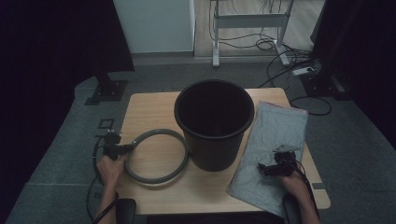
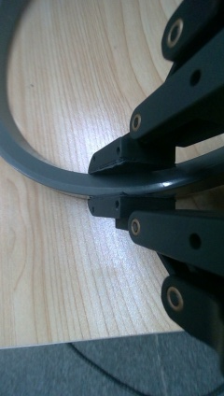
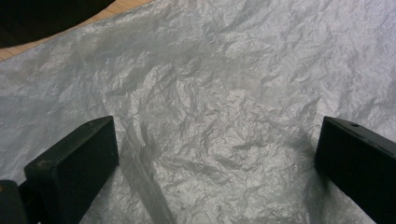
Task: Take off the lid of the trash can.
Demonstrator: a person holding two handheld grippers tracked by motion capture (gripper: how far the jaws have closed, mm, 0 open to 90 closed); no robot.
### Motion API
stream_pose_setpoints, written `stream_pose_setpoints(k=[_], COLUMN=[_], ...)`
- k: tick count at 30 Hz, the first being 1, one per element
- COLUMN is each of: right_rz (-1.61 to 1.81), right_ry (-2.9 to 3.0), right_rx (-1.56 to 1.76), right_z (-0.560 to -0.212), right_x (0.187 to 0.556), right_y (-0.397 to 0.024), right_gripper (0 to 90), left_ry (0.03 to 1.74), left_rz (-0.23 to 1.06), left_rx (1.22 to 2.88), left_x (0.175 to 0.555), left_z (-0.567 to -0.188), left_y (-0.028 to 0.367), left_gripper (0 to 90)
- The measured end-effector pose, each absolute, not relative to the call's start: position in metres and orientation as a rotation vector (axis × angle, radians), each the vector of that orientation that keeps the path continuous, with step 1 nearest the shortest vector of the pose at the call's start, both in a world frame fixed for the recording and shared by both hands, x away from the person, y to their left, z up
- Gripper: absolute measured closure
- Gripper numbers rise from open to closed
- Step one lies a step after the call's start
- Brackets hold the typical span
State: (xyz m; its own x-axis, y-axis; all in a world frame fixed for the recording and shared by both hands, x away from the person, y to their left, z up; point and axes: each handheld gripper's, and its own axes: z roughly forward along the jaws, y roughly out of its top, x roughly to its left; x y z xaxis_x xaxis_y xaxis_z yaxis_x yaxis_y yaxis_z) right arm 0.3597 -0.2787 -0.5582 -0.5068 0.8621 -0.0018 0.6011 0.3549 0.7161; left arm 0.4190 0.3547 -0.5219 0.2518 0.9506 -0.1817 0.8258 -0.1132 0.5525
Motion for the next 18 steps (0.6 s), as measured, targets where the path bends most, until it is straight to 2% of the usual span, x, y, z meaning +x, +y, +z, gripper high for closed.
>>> stream_pose_setpoints(k=[4, 10, 13, 18], right_rz=[0.945, 0.945, 0.945, 0.945], right_ry=[2.244, 2.244, 2.244, 2.244], right_rx=[1.283, 1.283, 1.283, 1.283], right_z=[-0.558, -0.558, -0.558, -0.558], right_x=[0.36, 0.36, 0.36, 0.36], right_y=[-0.279, -0.279, -0.279, -0.279], right_gripper=[0.0, 0.0, 0.0, 0.0], left_ry=[1.602, 1.573, 1.543, 1.487], left_rz=[0.343, 0.399, 0.42, 0.476], left_rx=[2.026, 2.018, 2.024, 2.067], left_x=[0.418, 0.412, 0.409, 0.405], left_z=[-0.527, -0.531, -0.533, -0.537], left_y=[0.349, 0.346, 0.343, 0.331], left_gripper=[78.5, 74.6, 64.5, 42.1])
